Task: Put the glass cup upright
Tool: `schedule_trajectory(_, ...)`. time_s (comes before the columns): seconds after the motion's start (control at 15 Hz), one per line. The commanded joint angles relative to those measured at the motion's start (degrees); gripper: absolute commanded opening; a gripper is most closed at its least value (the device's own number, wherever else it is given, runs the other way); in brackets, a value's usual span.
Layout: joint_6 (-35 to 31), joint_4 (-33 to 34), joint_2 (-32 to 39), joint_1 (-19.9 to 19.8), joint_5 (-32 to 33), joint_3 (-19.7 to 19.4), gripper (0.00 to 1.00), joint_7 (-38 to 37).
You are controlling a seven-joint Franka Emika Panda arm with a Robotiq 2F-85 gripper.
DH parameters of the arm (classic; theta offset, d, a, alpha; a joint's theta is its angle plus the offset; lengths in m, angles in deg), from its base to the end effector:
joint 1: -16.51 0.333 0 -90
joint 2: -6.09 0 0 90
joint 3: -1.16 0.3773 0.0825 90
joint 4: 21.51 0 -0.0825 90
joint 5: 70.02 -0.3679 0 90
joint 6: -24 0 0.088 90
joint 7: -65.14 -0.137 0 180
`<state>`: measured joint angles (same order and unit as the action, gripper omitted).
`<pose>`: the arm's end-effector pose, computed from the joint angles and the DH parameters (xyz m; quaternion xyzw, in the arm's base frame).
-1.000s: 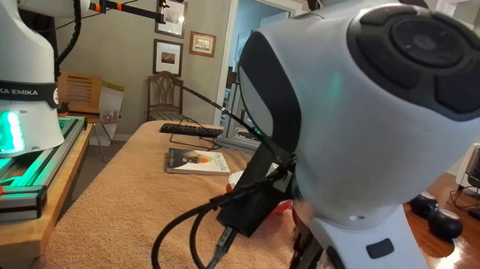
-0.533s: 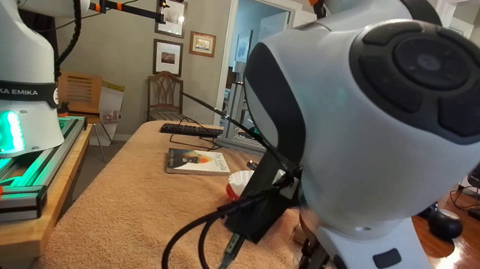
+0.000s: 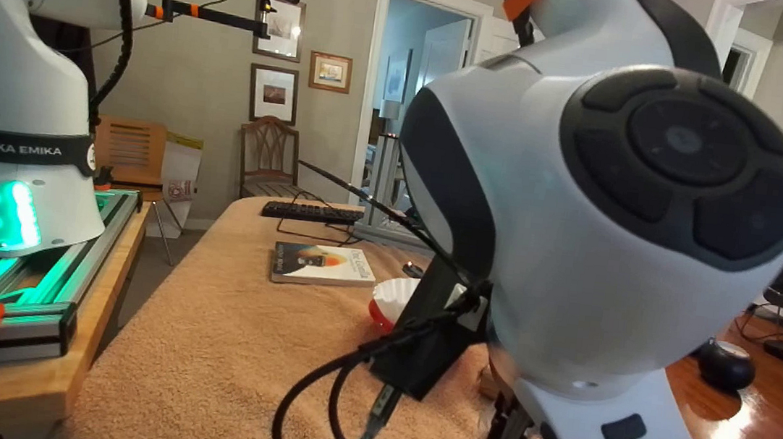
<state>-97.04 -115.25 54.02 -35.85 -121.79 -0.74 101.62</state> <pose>0.4473 -0.5199 0.1438 -0.8359 0.4197 -0.1131 0.3352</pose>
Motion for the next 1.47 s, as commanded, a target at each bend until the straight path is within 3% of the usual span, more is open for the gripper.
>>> schedule_trajectory(0.0,1.1,1.5,1.4,0.1,-2.2,-0.1,0.56,-0.4)
schedule_trajectory(0.2,1.0,1.5,1.6,0.3,-2.8,-0.3,0.25,-0.6)
schedule_trajectory(0.4,1.2,1.6,1.8,0.3,-3.1,-0.3,0.03,-0.7)
schedule_trajectory(0.47,1.2,1.6,1.9,0.3,-3.2,-0.4,0.00,-0.8)
schedule_trajectory(0.67,2.5,2.4,2.1,0.5,-3.2,-0.9,0.01,-1.8)
schedule_trajectory(0.8,3.6,2.2,0.3,1.3,0.1,-2.6,0.02,-1.9)
schedule_trajectory(1.07,-0.7,-2.4,-7.3,5.4,7.8,-5.6,0.02,-0.9)
schedule_trajectory(1.4,-2.2,-5.2,-15.3,9.8,16.2,-4.3,0.02,2.6)
